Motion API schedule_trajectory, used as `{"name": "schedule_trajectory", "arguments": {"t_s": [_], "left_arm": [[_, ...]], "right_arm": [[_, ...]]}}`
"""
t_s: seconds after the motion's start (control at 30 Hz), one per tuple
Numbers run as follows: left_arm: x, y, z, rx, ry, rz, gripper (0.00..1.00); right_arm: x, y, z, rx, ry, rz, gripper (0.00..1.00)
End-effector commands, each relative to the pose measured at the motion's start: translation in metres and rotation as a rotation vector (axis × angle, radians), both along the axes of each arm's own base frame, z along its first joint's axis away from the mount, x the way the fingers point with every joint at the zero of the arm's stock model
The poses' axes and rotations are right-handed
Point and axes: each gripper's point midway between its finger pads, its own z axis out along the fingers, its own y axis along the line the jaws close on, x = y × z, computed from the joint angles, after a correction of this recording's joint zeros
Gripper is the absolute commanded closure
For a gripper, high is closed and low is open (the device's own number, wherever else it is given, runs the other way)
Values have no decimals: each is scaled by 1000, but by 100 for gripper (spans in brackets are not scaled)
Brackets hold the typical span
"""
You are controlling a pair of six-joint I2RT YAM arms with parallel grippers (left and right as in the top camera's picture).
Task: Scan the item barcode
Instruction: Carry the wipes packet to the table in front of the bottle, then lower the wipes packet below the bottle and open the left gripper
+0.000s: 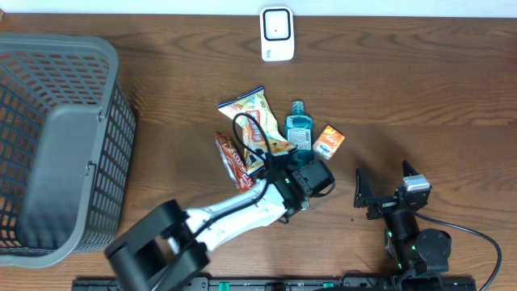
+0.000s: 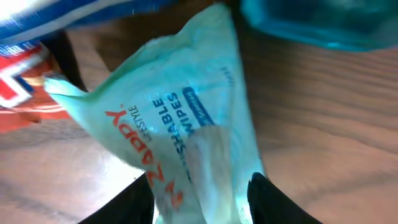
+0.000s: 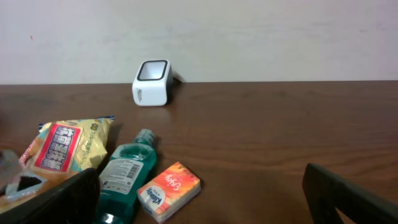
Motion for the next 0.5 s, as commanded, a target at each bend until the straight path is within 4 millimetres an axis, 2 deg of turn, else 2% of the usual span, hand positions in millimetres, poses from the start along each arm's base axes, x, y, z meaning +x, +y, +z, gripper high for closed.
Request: {"name": "schedule_trajectory", "arguments": {"t_s": [0.0, 0.1, 0.23, 0.47], "left_arm": [[15, 2, 51, -53, -130, -10, 51], [18, 9, 76, -75, -191, 4, 53], [19, 9, 93, -118, -222, 10, 91], [19, 8, 81, -93, -205, 8, 92]], "right_arm": [[0, 1, 0, -9, -2, 2, 1], [0, 1, 0, -9, -2, 2, 1], [0, 1, 0, -9, -2, 2, 1], [0, 1, 0, -9, -2, 2, 1]]}}
